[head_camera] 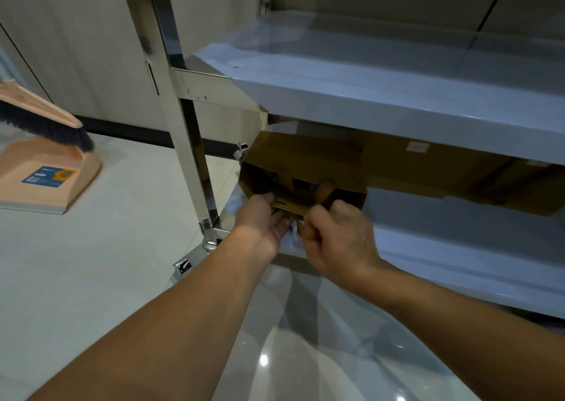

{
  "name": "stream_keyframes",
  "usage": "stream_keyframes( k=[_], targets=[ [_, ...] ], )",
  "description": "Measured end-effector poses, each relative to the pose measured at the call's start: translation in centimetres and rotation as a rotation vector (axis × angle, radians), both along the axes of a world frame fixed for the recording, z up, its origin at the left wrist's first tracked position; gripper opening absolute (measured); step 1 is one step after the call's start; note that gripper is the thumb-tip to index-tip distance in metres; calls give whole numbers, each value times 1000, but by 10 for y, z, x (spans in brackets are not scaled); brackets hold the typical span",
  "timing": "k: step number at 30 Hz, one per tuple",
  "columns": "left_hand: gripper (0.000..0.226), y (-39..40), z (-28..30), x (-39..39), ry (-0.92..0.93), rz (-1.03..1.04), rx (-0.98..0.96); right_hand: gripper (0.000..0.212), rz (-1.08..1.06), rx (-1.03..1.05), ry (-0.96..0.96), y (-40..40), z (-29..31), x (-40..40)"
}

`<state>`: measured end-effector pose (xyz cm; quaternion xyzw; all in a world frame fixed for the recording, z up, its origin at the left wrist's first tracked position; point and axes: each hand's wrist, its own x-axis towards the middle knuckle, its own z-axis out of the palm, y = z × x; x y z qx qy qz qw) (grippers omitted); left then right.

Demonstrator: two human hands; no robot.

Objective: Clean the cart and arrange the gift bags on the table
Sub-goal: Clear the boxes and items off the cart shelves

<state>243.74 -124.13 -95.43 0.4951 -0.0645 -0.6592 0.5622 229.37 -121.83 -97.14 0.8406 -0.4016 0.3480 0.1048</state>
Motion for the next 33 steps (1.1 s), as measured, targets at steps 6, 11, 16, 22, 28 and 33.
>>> stream_keyframes(
  k=[6,11,16,22,28,33],
  targets=[
    [20,1,2,-2,-69,13,41,55,-183,331,233,-10,-2,-4],
    [17,4,-1,-2,-112,-10,82,39,-303,693,210,-25,10,9],
    [22,4,5,3,-149,-30,134,11,-350,648,242,-21,19,13],
    [25,24,21,2,-158,-7,240,22,-222,589,238,19,39,4],
    [26,83,90,-3,-66,-50,426,25,-254,775,363,95,110,-2],
    [26,150,163,-3,-232,-346,699,4,-298,763,54,131,200,-6]
  ],
)
